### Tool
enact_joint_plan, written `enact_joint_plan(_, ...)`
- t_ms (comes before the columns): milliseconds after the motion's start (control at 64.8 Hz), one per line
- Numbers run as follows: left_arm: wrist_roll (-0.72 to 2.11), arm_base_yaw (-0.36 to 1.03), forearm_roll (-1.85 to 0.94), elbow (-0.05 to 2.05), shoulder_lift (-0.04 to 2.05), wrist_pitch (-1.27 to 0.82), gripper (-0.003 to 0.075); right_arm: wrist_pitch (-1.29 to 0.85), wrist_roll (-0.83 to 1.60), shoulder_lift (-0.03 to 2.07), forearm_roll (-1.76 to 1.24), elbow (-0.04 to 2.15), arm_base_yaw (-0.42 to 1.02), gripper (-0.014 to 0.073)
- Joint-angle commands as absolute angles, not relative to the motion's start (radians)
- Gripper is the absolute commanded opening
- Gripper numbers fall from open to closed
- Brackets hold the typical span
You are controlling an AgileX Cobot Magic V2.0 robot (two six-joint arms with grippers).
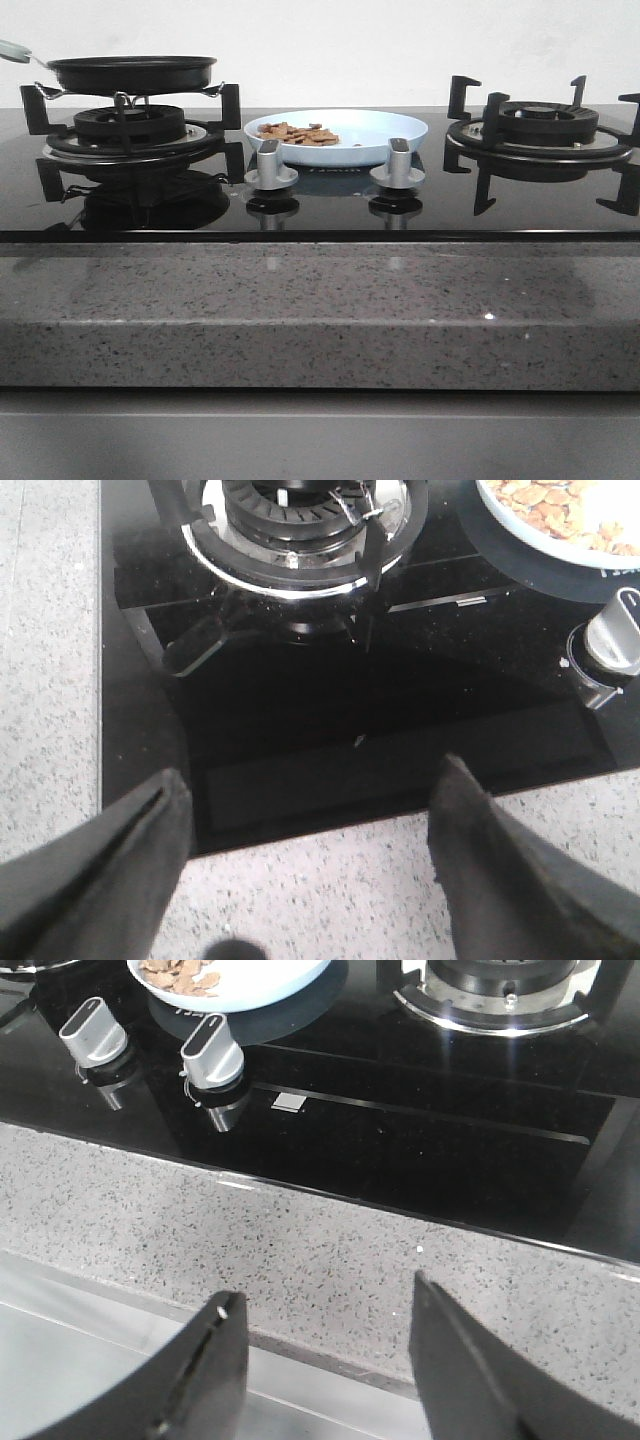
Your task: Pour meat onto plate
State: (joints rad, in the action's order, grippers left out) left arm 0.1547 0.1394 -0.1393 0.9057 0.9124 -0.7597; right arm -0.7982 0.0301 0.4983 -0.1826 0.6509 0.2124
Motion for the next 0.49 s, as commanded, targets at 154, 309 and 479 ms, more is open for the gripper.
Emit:
enact_joint_plan(154,0.156,0.145,-0.146,0.930,0.943,-0.597,0.0492,-0.731,0.030,0.500,-0.180,0.676,0.212,0.0402)
enact_joint_plan(309,0.156,0.145,-0.166,0.930,0.970,-0.598,0.0492,-0.735,0.030,0.500,-0.180,0.676,0.212,0.0402)
enact_joint_plan(479,0.156,0.145,-0.167,0.930,0.994,-0.618,0.0493,-0.737,0.030,0.500,-0.180,0.676,0.212,0.0402)
